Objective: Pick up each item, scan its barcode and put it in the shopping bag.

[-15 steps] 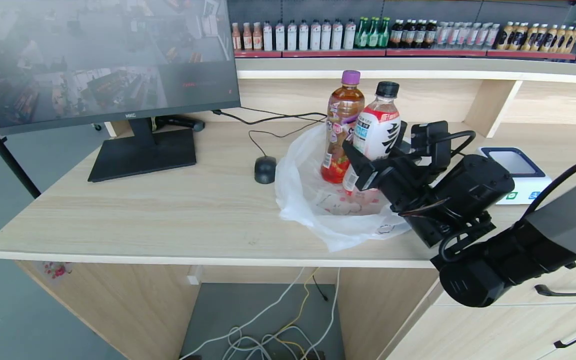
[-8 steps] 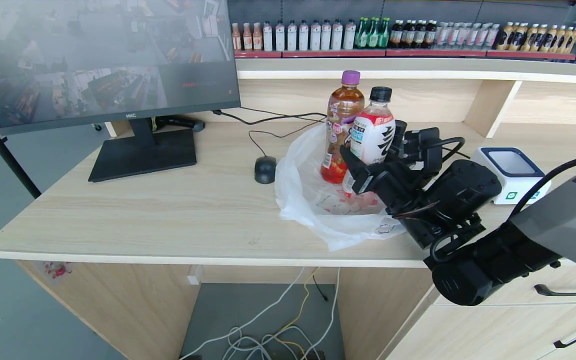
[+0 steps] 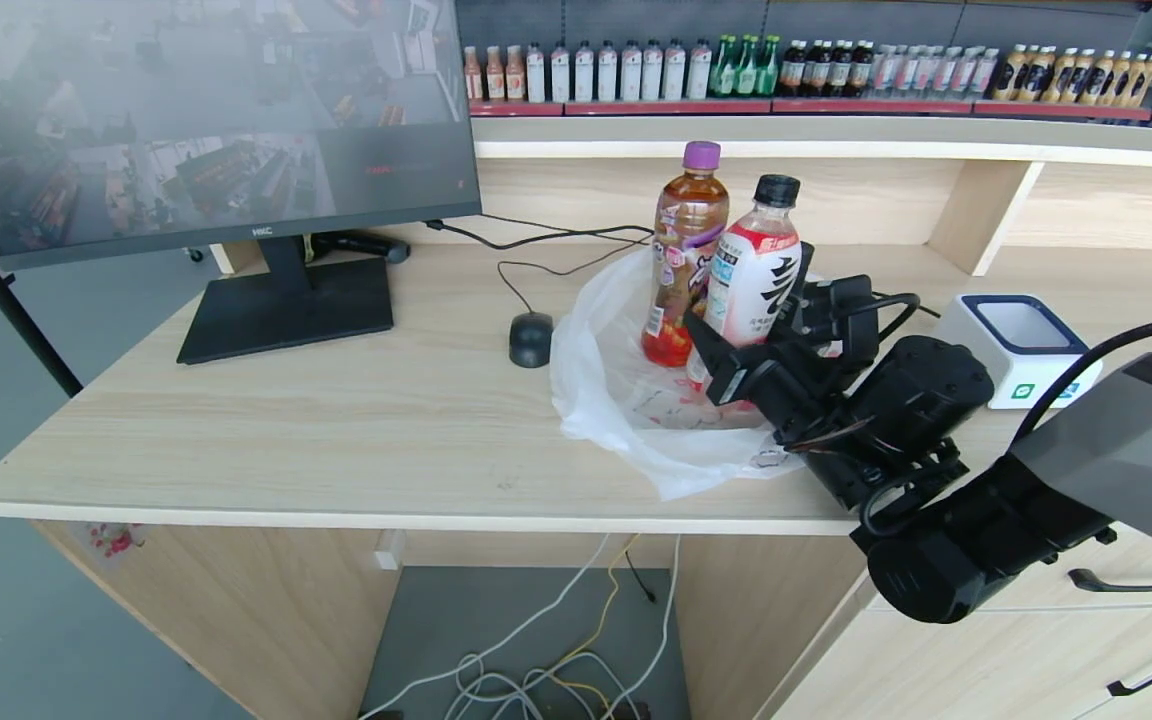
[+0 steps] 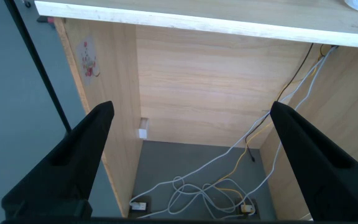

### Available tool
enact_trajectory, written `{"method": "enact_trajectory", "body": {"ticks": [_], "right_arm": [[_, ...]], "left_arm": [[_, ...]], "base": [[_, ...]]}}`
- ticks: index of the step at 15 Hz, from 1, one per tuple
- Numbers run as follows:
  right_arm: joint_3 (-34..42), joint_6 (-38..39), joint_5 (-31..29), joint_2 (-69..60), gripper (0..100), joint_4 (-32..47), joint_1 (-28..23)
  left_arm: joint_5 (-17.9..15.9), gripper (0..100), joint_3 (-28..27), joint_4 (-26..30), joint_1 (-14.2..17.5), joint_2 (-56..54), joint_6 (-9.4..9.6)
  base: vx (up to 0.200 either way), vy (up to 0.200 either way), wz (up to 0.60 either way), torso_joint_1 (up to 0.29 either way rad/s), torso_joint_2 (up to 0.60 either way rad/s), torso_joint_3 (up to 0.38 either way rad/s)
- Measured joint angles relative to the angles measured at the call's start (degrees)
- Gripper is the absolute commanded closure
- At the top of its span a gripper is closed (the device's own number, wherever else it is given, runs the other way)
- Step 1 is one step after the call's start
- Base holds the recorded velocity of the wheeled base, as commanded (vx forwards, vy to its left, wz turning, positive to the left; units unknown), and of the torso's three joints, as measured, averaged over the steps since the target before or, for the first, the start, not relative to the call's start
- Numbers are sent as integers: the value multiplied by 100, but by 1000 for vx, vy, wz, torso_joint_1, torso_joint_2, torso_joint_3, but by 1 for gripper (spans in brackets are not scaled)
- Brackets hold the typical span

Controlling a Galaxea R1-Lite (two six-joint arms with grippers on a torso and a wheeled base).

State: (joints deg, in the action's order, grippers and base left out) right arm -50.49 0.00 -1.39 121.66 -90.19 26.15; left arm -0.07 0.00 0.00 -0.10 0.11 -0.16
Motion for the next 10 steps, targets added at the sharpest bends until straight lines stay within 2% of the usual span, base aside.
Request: {"method": "enact_trajectory", "body": {"ticks": [8,9,10], "right_arm": [[-27,2,-35,67,100,16,-7],[-28,2,-50,67,0,20,-16],[-24,10,-57,69,0,79,-29]], "left_arm": [[-2,0,0,0,0,0,0],[2,0,0,0,0,0,0],[5,0,0,0,0,0,0]], "base": [[0,0,0,0,0,0],[0,0,0,0,0,0],[0,0,0,0,0,0]]}}
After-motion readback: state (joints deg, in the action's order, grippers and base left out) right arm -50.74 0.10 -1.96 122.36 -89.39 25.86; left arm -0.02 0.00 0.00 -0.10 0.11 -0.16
